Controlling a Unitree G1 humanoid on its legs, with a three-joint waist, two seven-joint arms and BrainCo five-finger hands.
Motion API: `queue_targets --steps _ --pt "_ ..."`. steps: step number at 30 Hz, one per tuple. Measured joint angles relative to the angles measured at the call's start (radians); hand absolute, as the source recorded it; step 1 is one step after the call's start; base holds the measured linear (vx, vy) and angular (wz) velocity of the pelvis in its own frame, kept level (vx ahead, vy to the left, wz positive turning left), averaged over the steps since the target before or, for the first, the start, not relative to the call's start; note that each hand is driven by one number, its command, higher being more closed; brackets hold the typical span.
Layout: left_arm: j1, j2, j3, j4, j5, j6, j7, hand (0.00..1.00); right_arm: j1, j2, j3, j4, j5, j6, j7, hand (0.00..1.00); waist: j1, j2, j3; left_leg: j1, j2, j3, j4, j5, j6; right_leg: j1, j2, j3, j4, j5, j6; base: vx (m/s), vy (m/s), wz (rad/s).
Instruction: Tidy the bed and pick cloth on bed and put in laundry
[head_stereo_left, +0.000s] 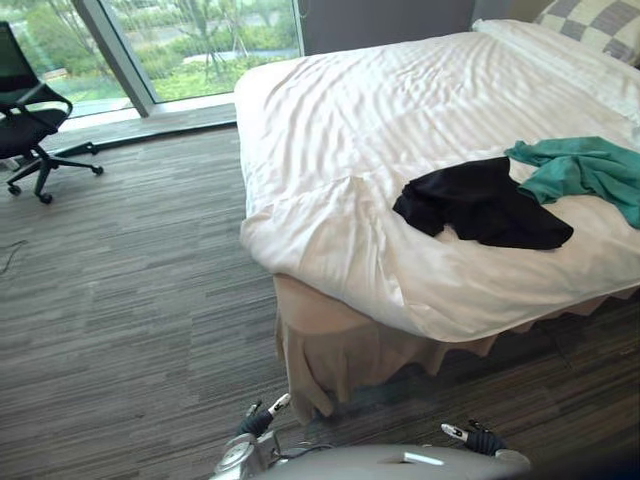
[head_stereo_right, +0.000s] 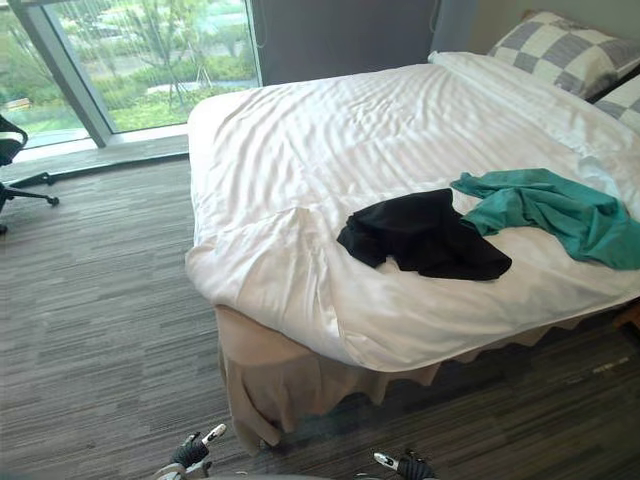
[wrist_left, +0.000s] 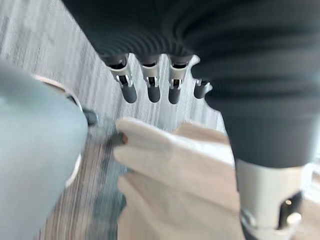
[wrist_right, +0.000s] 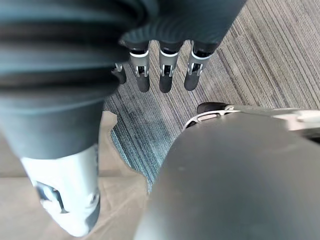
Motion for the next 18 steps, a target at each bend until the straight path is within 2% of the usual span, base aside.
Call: queue_targets --steps 2,3,5,6,10,15,18 --pt "-0.003 0.005 -0.058 -0.001 -0.057 -0.047 -0.012 0.00 0.000 0.000 0.000 0.000 0.002 0.001 -0.005 0.00 0.000 0.000 0.000 0.012 0.003 0.001 -0.026 0.015 -0.006 0.000 0.008 0.000 0.000 0.000 0.000 0.00 -0.072 -0.05" --pt "-0.003 0.006 -0.076 -0.001 -0.149 -0.075 -0.002 0.00 -0.001 0.001 0.001 -0.001 0.003 0.002 -0.008 0.00 -0.001 0.000 0.000 0.024 0.003 0.001 -0.042 0.024 -0.009 0.000 0.014 -0.002 0.001 0.000 0.000 -0.03 -0.057 -0.05" --pt "-0.005 0.004 -0.094 -0.001 -0.235 -0.091 0.020 0.00 0.000 0.001 0.001 -0.001 0.004 0.003 -0.010 0.00 -0.002 0.003 -0.004 0.028 0.003 0.000 -0.048 0.027 -0.009 0.001 0.017 -0.005 0.001 0.000 0.000 -0.04 -0.034 0.02" --pt "-0.014 -0.002 -0.097 -0.004 -0.333 -0.097 0.053 0.00 -0.001 0.001 0.001 -0.004 0.014 0.008 -0.012 0.00 -0.004 0.003 -0.004 0.027 0.003 -0.003 -0.058 0.036 -0.006 0.000 0.017 -0.014 0.000 -0.001 0.000 -0.03 -0.024 0.09" --pt "-0.021 -0.005 -0.083 -0.005 -0.457 -0.110 0.132 0.00 0.000 0.004 -0.002 -0.004 0.035 0.023 -0.026 0.00 -0.002 0.000 -0.004 0.024 0.001 -0.017 -0.066 0.045 -0.002 0.000 0.014 -0.029 0.000 -0.001 -0.001 -0.05 -0.019 0.11" --pt "0.005 -0.002 0.130 -0.060 -0.645 -0.197 0.243 0.00 0.002 0.010 -0.037 -0.008 0.074 0.034 -0.033 0.00 0.000 -0.006 -0.008 0.008 -0.009 -0.031 -0.071 0.050 0.005 -0.002 0.007 -0.054 -0.005 -0.005 -0.006 -0.04 0.002 0.10" --pt "0.018 0.004 0.220 -0.115 -0.663 -0.256 0.295 0.00 0.006 0.011 -0.041 -0.008 0.091 0.044 -0.038 0.00 0.007 -0.009 -0.012 0.002 -0.011 -0.042 -0.071 0.052 0.007 0.000 0.004 -0.065 -0.009 -0.005 -0.006 0.00 0.001 0.13"
